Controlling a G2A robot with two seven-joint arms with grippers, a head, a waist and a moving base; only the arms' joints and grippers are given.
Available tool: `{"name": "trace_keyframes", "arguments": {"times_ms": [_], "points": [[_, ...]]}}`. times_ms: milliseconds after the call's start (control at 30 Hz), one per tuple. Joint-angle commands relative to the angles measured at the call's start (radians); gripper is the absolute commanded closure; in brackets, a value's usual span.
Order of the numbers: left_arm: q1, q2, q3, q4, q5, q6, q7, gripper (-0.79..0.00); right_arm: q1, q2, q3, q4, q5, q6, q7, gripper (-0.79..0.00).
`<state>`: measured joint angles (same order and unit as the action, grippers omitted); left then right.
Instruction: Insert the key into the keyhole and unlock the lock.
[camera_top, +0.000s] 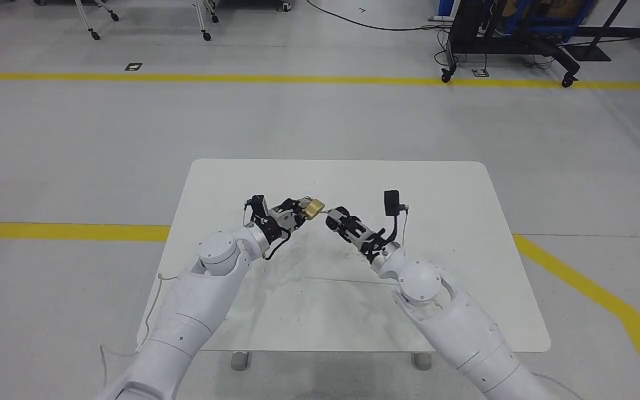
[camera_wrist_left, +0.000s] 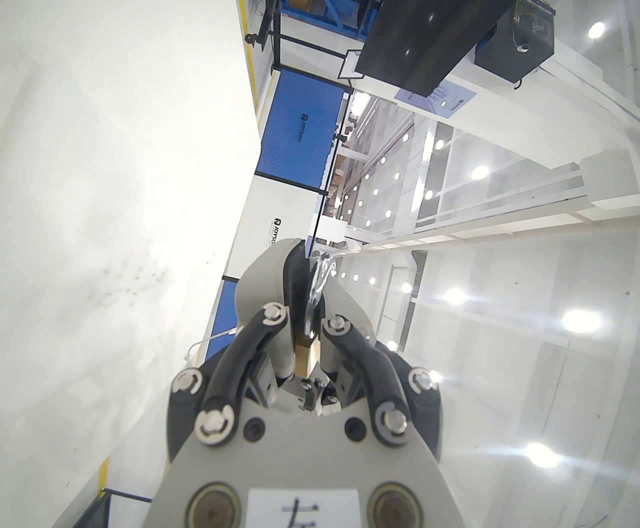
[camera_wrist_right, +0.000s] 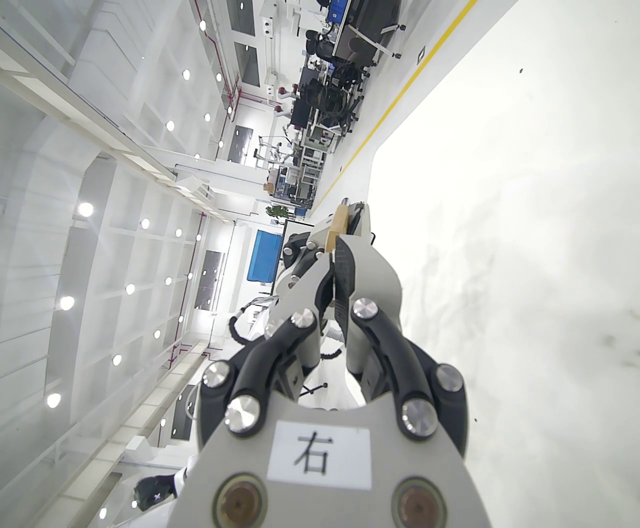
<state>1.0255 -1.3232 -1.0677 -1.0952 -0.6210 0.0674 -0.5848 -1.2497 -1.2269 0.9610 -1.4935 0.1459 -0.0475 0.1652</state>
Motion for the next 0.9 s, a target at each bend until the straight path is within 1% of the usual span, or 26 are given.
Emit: {"name": "trace_keyframes", "arguments": {"times_ms": [0, 200, 633, 867], "points": [[-0.001, -0.001, 0.0, 0.003, 0.001, 0.0, -0.002, 0.0, 0.004, -0.003, -0.002, 0.008, -0.006, 0.003, -0.005, 0.0], [-0.004, -0.003, 0.0, 0.008, 0.009, -0.001, -0.004, 0.0, 0.004, -0.011, -0.002, 0.011, -0.018, 0.003, -0.013, 0.0], [-0.002, -0.007, -0.006, 0.007, 0.025, -0.013, 0.006, 0.0, -0.041, -0.017, 0.002, -0.049, -0.026, -0.004, 0.025, 0.0], [0.0, -0.009, -0.009, 0.007, 0.027, -0.016, 0.001, 0.0, -0.056, -0.021, -0.002, -0.059, -0.022, -0.004, 0.057, 0.0]]}}
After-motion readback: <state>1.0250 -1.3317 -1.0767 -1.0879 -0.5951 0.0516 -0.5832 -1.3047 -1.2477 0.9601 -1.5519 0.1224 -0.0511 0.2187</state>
